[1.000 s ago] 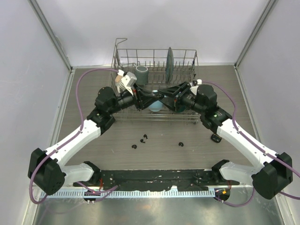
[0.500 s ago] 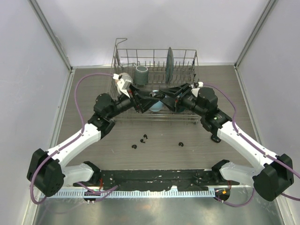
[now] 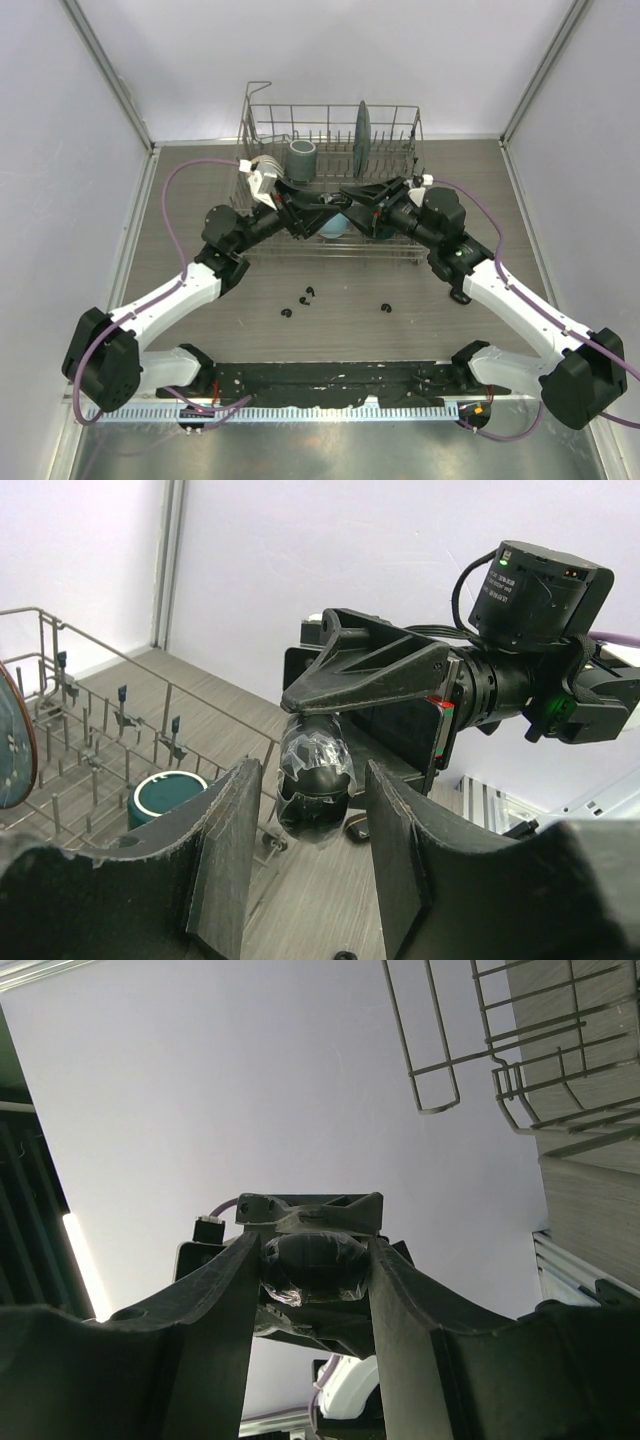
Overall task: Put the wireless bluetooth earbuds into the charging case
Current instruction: Pick up the charging case at the center of the board.
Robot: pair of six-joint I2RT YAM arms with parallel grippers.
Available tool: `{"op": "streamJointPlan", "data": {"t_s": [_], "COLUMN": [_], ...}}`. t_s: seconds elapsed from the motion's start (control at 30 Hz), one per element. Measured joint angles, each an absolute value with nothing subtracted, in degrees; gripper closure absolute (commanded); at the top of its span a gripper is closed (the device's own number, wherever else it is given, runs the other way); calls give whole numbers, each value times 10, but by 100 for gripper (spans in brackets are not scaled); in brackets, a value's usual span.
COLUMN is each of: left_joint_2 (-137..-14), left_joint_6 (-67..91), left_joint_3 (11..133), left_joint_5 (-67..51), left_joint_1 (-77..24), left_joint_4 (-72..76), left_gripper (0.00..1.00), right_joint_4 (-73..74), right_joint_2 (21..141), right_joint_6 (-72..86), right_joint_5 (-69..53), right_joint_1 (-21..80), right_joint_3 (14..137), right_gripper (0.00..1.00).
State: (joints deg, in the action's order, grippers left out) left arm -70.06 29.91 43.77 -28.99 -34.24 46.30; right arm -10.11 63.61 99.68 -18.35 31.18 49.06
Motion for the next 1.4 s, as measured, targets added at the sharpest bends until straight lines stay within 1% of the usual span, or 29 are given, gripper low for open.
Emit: {"op": "streamJointPlan", "data": {"t_s": [0.07,0.17,0.33,0.37,0.43,0.53,0.57,0.63,0.67,0.73,0.77,0.8,0.83,1.0,1.1,1.13,1.27,1.3,1.33,1.37,1.4], "left_joint_2": [-703,-707,-714,-715,-718,-720,-720,-721,-722,-722,-722,-722,-722,-728,-730,-730,-730,-731,-731,-731,-731], "left_joint_6": [300,300,301,301,302,302,302,301,301,301,301,301,301,301,302,302,302,303,303,303,303], "left_joint_3": [438,438,438,438,438,438,438,438,438,438,438,438,438,438,438,438,438,438,438,438,438], "left_joint_5": [-290,-290,-290,-290,-290,-289,-289,-289,-289,-289,-289,-289,-289,-290,-291,-291,-291,-291,-292,-292,-292], "left_joint_1": [-343,-344,-345,-345,-346,-348,-348,-349,-349,-349,-349,-349,-349,-349,-349,-349,-349,-349,-349,-349,-349], "left_joint_4": [467,470,473,474,478,482,483,485,486,486,486,486,487,487,486,486,486,486,486,486,486], "left_gripper": [51,56,60,63,65,74,80,85,91,94,98,100,100,93,96,99,100,100,100,100,100], "right_joint_4": [-104,-108,-112,-112,-111,-111,-111,-111,-111,-111,-112,-111,-111,-101,-96,-94,-94,-93,-93,-92,-92], "right_joint_2": [636,636,636,636,636,636,636,636,636,636,636,636,636,636,636,636,636,636,636,636,636], "right_joint_6": [998,1000,1002,1002,1002,1003,1004,1005,1005,1005,1004,1004,1004,992,988,988,987,987,986,985,982], "right_joint_5": [-184,-184,-186,-186,-186,-186,-185,-185,-185,-185,-185,-185,-185,-179,-175,-174,-174,-174,-174,-174,-174], "right_joint_1": [312,313,314,314,314,313,313,313,313,313,313,313,313,313,313,313,313,313,313,313,313], "right_joint_3": [491,491,491,491,491,491,491,491,491,491,491,491,491,493,493,493,493,494,494,494,495], "right_gripper": [99,99,99,99,99,99,99,99,99,99,99,99,99,99,99,99,99,94,85,61,49]}}
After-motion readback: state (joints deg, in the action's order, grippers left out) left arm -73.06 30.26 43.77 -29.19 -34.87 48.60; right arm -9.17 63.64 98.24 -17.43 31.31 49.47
